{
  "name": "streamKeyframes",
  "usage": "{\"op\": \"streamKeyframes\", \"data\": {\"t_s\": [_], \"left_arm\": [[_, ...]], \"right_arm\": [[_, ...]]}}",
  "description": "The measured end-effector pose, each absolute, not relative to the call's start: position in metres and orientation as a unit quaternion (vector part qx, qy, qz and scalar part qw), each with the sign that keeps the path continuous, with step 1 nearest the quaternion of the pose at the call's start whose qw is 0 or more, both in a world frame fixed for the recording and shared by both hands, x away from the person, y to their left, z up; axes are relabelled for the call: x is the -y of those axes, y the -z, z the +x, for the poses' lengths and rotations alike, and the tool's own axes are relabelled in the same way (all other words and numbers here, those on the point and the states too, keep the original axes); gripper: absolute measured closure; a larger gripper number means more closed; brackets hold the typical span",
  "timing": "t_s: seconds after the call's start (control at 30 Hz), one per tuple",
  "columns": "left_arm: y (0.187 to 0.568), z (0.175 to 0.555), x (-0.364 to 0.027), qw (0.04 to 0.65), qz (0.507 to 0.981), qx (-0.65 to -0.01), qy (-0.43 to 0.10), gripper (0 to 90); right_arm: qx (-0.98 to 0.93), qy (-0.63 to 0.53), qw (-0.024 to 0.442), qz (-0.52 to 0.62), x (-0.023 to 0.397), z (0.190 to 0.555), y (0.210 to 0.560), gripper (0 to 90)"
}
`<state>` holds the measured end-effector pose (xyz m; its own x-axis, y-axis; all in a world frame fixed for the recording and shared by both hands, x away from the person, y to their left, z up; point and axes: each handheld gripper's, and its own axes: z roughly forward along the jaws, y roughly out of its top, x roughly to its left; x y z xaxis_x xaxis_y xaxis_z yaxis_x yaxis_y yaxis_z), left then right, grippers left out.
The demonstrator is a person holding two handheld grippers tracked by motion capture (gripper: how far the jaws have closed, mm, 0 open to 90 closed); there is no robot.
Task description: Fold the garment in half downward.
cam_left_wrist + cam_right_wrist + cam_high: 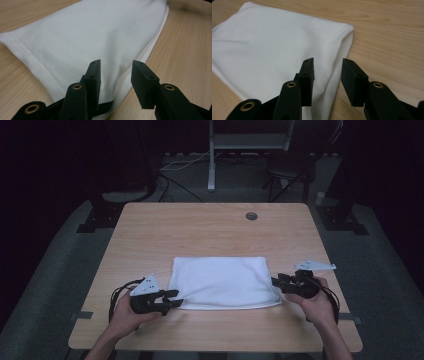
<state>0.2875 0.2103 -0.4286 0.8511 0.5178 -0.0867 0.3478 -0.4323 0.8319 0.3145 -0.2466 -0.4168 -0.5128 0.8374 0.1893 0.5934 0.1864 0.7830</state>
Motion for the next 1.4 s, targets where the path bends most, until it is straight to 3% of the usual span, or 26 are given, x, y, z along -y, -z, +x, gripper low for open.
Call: {"op": "streamKeyframes", "data": {"t_s": [0.23, 0.43, 0.53, 0.93, 1.1, 1.23, 1.27, 1.4], "left_arm": [[0.433, 0.293, -0.212, 0.465, 0.838, -0.271, -0.091, 57.3], [0.435, 0.295, -0.211, 0.45, 0.847, -0.27, -0.077, 56.8], [0.436, 0.295, -0.21, 0.444, 0.851, -0.271, -0.073, 56.8], [0.44, 0.295, -0.21, 0.441, 0.852, -0.272, -0.073, 56.8], [0.439, 0.295, -0.21, 0.442, 0.851, -0.273, -0.077, 54.6], [0.435, 0.292, -0.212, 0.464, 0.835, -0.28, -0.091, 47.0], [0.435, 0.292, -0.212, 0.464, 0.835, -0.28, -0.091, 44.3], [0.429, 0.29, -0.213, 0.481, 0.821, -0.288, -0.103, 40.5]], "right_arm": [[-0.776, -0.39, 0.143, 0.475, 0.228, 0.336, 0.431, 65.7], [-0.775, -0.385, 0.129, 0.484, 0.227, 0.343, 0.437, 83.9], [-0.779, -0.381, 0.137, 0.479, 0.227, 0.344, 0.435, 87.4], [-0.774, -0.372, 0.159, 0.488, 0.234, 0.341, 0.437, 87.0], [-0.776, -0.366, 0.173, 0.484, 0.232, 0.341, 0.435, 81.6], [-0.767, -0.372, 0.202, 0.482, 0.234, 0.336, 0.426, 63.8], [-0.767, -0.372, 0.202, 0.482, 0.234, 0.336, 0.426, 63.8], [-0.762, -0.379, 0.215, 0.479, 0.236, 0.328, 0.418, 50.2]]}}
